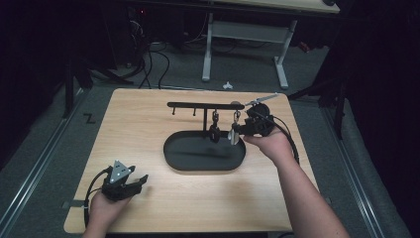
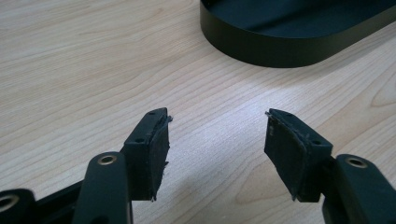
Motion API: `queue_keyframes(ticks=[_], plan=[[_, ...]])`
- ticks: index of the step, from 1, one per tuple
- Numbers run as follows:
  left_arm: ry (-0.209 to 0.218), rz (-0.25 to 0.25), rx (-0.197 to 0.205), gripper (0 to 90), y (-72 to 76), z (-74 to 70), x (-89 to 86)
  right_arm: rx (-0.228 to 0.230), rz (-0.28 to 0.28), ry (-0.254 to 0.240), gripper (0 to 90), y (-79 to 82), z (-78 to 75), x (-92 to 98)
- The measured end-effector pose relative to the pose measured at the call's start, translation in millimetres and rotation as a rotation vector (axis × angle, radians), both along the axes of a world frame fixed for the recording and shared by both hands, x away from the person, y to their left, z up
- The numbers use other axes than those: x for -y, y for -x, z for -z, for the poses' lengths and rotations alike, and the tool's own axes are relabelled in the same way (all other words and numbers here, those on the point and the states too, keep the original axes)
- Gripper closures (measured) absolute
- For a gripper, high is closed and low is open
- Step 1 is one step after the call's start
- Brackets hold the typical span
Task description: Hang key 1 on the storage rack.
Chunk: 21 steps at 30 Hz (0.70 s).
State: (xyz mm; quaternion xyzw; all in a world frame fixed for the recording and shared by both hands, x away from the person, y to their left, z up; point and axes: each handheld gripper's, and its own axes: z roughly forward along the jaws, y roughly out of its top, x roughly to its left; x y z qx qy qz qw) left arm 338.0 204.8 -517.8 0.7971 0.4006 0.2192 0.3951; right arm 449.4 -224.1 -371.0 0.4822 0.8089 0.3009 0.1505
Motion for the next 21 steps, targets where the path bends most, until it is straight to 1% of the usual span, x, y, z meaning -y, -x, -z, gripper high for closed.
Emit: queue_keyframes(ticks=[5, 7, 8, 9, 12, 13, 15, 17, 19, 20, 21], plan=[[-0.013, 0.015, 0.008, 39.4, -0.8, -0.7, 7.2, 0.017, 0.024, -0.035, 31.8, 8.9, 12.4, 5.9], [-0.014, 0.02, 0.011, 39.1, -1.7, -0.4, 9.8, 0.027, 0.034, -0.025, 27.7, 14.2, 19.9, 8.1], [-0.015, 0.02, 0.01, 39.1, -1.8, -0.2, 10.6, 0.045, 0.035, -0.028, 26.7, 17.6, 24.5, 9.9], [-0.013, 0.021, 0.008, 39.0, -1.5, 0.2, 11.0, 0.054, 0.038, -0.032, 25.8, 21.4, 29.2, 11.9], [-0.015, 0.029, 0.003, 39.1, 0.6, 1.1, 11.3, 0.077, 0.056, -0.05, 24.2, 34.5, 45.0, 19.7], [-0.019, 0.031, 0.004, 39.1, 0.7, 0.8, 11.6, 0.09, 0.07, -0.044, 24.6, 39.4, 50.7, 22.5], [-0.013, 0.031, 0.008, 39.1, -0.4, 0.3, 12.8, 0.117, 0.11, -0.022, 24.6, 47.9, 63.4, 27.0], [-0.011, 0.032, 0.011, 39.0, -2.5, 0.0, 14.0, 0.14, 0.137, -0.011, 24.5, 56.7, 76.1, 32.1], [-0.007, 0.035, 0.009, 39.0, -3.7, 0.1, 15.9, 0.168, 0.152, -0.007, 23.9, 65.2, 85.9, 36.7], [-0.011, 0.04, 0.008, 39.1, -4.2, 0.1, 16.8, 0.178, 0.163, -0.016, 23.9, 71.7, 91.8, 40.0], [-0.011, 0.04, 0.008, 39.0, -4.4, 0.3, 18.4, 0.189, 0.161, -0.024, 23.0, 77.1, 96.3, 43.2]])
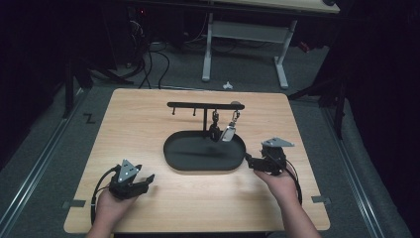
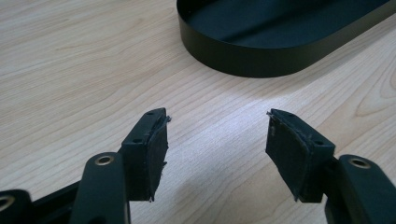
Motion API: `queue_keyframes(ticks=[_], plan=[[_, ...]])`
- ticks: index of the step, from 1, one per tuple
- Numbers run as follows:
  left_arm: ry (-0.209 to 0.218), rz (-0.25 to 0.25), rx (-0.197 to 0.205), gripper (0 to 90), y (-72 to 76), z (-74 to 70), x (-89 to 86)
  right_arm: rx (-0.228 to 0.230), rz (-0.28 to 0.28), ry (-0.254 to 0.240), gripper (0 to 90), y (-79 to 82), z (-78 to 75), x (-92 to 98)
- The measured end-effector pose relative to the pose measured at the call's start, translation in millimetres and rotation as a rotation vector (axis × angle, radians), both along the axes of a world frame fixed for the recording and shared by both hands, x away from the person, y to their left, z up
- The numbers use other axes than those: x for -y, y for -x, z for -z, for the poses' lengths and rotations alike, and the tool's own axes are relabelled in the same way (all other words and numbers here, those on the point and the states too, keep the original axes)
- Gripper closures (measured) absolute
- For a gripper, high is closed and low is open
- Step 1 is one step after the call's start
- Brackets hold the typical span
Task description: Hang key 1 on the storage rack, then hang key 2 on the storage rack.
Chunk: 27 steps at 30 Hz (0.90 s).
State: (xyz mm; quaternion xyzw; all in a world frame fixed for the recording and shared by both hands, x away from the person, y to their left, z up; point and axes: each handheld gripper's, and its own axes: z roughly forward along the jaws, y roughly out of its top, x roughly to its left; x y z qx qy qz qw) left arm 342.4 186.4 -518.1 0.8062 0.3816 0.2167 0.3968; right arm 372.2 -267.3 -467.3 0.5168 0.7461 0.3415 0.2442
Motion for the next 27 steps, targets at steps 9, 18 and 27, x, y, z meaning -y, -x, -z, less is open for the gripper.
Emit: queue_keyframes(ticks=[9, 18, 27], plan=[[-0.028, 0.016, 0.007, 39.0, 0.7, -0.7, 8.1, 0.118, 0.036, -0.044, 19.8, 45.3, 31.0, 26.0], [-0.024, 0.015, 0.006, 38.6, -1.0, 0.5, 10.5, 0.116, 0.109, -0.086, 19.5, 49.4, 43.1, 55.2], [-0.005, 0.02, 0.023, 37.9, -1.2, -5.7, 11.1, 0.128, 0.072, -0.043, 18.9, 56.6, 42.5, 48.1]])
